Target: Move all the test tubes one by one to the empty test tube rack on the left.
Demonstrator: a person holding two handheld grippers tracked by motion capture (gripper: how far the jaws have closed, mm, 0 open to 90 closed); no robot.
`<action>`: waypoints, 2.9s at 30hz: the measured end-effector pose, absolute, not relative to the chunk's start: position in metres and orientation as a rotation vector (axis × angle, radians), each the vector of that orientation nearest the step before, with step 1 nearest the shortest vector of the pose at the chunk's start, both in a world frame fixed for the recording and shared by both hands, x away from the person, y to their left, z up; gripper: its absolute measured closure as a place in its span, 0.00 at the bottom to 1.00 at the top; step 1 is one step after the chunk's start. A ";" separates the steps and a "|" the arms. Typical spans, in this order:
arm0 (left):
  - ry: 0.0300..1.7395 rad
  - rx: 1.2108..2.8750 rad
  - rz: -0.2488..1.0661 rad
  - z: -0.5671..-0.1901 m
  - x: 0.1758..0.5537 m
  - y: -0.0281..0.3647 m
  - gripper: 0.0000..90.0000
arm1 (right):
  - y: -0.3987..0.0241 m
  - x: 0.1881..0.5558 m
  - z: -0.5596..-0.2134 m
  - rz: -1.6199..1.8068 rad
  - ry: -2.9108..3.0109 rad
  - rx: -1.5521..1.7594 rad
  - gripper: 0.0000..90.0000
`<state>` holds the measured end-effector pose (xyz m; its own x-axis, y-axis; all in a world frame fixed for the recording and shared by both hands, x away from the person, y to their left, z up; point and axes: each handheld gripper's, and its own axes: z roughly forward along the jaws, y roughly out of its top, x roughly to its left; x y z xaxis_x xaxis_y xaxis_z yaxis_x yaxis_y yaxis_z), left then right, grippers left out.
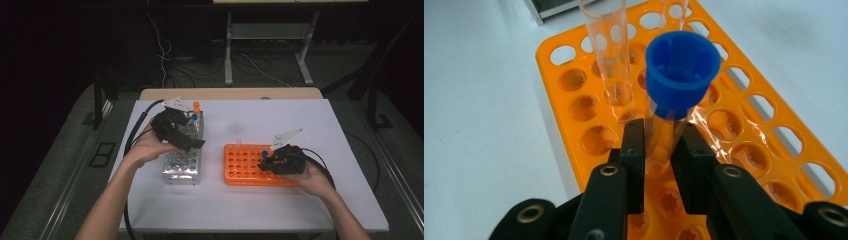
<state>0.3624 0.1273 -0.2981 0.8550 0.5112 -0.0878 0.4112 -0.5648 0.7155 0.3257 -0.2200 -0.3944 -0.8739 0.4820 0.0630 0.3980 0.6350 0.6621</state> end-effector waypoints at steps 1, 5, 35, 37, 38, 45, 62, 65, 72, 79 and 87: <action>0.662 2.248 0.163 -0.297 0.362 0.127 0.00 | -0.220 0.326 -0.393 1.066 2.731 0.738 0.84; 0.653 2.249 0.162 -0.296 0.361 0.125 0.00 | -0.222 0.327 -0.385 1.085 2.724 0.737 0.84; 0.519 2.264 0.141 -0.260 0.351 0.101 0.00 | -0.213 0.325 -0.297 1.116 2.748 0.598 0.84; 0.505 2.271 0.140 -0.256 0.350 0.099 0.00 | -0.209 0.325 -0.293 1.113 2.753 0.587 0.84; 0.497 2.274 0.141 -0.255 0.350 0.097 0.00 | -0.207 0.326 -0.291 1.110 2.757 0.577 0.84; 0.445 2.307 0.118 -0.241 0.348 0.088 0.01 | -0.190 0.328 -0.279 1.114 2.772 0.522 0.84; 0.289 2.374 0.011 -0.230 0.341 0.067 0.30 | -0.141 0.330 -0.276 1.091 2.852 0.396 0.84; 0.265 2.398 -0.017 -0.233 0.341 0.065 0.37 | -0.133 0.330 -0.280 1.076 2.868 0.379 0.84; 0.234 2.423 -0.041 -0.236 0.341 0.062 0.55 | -0.116 0.329 -0.288 1.082 2.893 0.344 0.84; 0.221 2.463 -0.048 -0.243 0.340 0.061 0.78 | -0.105 0.328 -0.293 1.090 2.902 0.327 0.84; 0.255 2.463 -0.043 -0.245 0.344 0.068 0.82 | -0.104 0.330 -0.295 1.124 2.884 0.346 0.76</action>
<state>0.3438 0.0681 -0.2446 0.9805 0.1723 -0.0944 0.1937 -0.7682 0.6102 0.3303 -0.1042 -0.2947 -0.9750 0.2154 0.0547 0.1956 0.7151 0.6711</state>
